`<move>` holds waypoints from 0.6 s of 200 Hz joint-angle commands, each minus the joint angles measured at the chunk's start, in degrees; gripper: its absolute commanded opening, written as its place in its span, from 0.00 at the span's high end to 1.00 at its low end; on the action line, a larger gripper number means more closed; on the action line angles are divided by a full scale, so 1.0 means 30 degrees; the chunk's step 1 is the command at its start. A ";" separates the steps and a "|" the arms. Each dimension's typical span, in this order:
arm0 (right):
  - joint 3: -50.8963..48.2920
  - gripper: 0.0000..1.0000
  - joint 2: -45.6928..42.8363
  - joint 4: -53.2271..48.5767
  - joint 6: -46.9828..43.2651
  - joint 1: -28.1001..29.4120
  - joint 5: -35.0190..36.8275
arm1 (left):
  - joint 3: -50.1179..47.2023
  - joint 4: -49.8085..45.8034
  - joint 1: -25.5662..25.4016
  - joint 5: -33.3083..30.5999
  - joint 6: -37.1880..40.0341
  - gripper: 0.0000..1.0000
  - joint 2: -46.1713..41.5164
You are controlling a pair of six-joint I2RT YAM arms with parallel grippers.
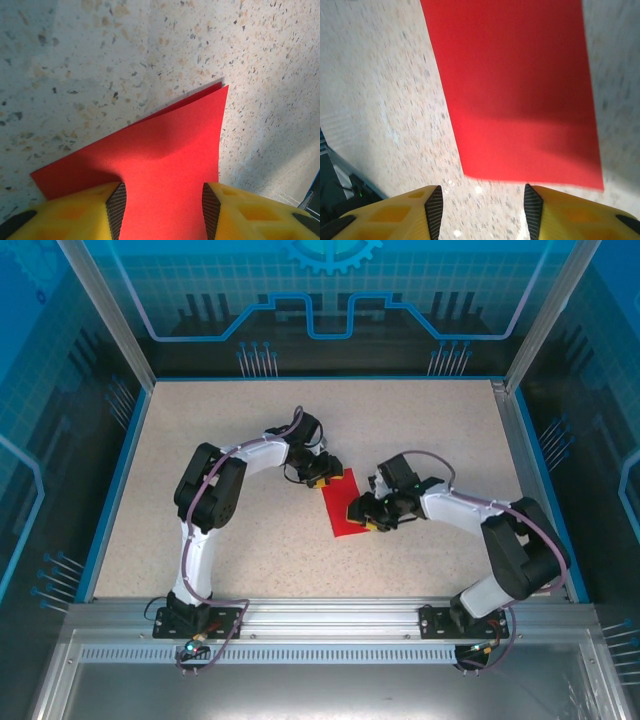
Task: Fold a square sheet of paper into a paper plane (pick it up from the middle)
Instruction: Third fold the triangle at the center of the table.
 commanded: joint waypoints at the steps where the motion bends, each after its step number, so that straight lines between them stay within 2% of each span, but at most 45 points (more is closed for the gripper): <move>1: -0.1182 0.49 -0.0515 0.1170 0.1794 0.0735 -0.0753 | -0.0199 -0.1297 0.0020 -0.0684 0.0404 0.52 0.0653; 45: -0.1992 0.48 -0.0438 0.2721 0.3190 0.1483 -0.0418 | -0.0291 -0.1312 0.0035 -0.0629 0.0415 0.52 0.0749; 79: -0.2667 0.47 0.0001 0.5482 0.4919 0.1686 -0.0183 | -0.0231 -0.1283 0.0017 -0.0552 0.0374 0.52 0.0792; 120: -0.2538 0.46 0.0460 0.5535 0.5678 0.2049 -0.0022 | -0.0061 -0.1400 0.0018 -0.0560 0.0394 0.52 0.0861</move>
